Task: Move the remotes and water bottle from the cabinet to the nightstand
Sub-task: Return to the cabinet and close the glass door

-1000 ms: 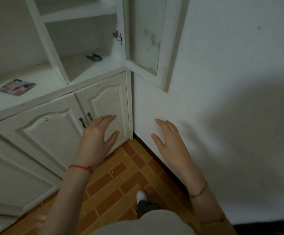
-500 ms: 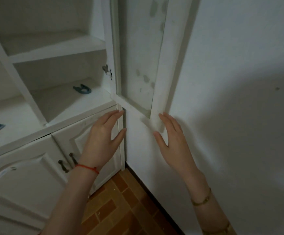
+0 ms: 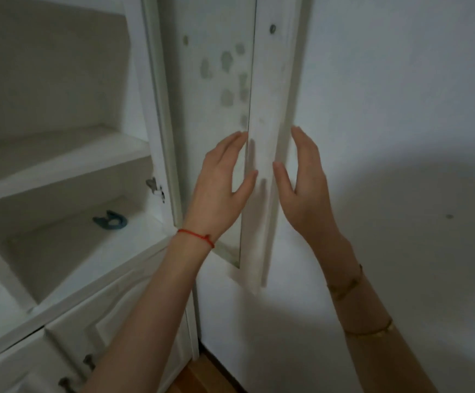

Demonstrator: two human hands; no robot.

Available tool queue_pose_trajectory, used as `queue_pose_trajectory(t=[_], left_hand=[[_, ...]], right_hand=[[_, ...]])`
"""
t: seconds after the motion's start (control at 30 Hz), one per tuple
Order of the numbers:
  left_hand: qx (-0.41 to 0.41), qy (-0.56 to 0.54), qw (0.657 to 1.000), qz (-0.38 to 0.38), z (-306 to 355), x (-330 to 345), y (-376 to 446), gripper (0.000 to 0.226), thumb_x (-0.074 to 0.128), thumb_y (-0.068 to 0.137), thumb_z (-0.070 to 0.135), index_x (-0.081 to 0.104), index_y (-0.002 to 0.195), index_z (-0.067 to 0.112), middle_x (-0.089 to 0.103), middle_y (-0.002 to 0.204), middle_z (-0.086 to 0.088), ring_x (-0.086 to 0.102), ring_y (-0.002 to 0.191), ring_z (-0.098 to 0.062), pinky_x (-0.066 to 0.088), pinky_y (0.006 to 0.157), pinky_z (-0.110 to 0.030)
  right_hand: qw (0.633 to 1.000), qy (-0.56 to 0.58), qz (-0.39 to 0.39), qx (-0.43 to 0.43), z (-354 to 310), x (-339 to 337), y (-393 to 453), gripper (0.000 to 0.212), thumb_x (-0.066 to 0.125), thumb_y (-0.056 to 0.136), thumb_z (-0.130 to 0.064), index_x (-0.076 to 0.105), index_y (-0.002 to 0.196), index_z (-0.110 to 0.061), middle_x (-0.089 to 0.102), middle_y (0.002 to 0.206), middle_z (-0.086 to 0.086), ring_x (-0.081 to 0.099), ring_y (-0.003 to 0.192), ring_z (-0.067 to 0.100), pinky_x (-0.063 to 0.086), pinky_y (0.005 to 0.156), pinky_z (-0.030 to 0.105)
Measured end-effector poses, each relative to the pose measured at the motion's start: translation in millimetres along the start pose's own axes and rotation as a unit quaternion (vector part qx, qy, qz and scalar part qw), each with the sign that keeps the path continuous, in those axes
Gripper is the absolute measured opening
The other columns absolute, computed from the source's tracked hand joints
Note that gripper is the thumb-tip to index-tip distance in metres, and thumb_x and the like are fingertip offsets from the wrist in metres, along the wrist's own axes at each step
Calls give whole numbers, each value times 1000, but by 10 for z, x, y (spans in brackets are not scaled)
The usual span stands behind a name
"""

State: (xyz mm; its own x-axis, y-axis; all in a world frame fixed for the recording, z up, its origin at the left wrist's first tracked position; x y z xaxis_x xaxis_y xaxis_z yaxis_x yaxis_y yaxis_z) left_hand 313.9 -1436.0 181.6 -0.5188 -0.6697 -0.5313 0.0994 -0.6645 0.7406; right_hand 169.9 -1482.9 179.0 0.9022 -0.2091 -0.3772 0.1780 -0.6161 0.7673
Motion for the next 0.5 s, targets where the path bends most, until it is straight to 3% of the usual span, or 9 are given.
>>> queue_pose_trajectory(t=[0.13,0.27,0.37,0.5], left_hand=[[5,-3,1000,6,48,190,167,65,57,95,32,30,152,17,29,160,-1,29,145,-16,10,113,-5],[2,-15,1000,11,73,280,180,67,56,95,32,25,154,20,22,162,2,27,144,-14,15,113,-12],[4,-18,1000,12,62,286,171,69,56,95,33,23,155,22,19,162,5,27,143,-12,12,110,-5],[9,-22,1000,15,53,248,119,74,60,93,33,22,155,23,17,163,7,22,141,-1,9,107,2]], right_hand=[[1000,14,12,-11,-18,6,300,49,41,103,-14,29,149,0,35,154,13,33,145,22,26,119,35],[999,45,-1,-11,-35,66,402,46,39,104,-11,33,148,-1,41,152,10,38,142,19,29,117,30],[998,69,0,2,-48,72,395,45,39,104,-11,34,148,-3,42,152,7,39,141,15,29,115,20],[996,89,-3,-7,-102,63,347,45,38,104,-13,35,148,-4,43,152,6,39,141,13,30,116,23]])
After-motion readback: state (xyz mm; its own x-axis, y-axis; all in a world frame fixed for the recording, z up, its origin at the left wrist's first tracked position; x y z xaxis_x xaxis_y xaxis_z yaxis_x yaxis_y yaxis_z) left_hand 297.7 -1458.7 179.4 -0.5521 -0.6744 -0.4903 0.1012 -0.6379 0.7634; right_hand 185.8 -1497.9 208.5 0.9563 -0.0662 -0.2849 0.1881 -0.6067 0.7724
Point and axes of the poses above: each hand's wrist, its own y-axis towards the middle knuckle, its own x-axis out of the palm, z = x × y, the point moved 6 cm from there along y, towards the middle knuckle
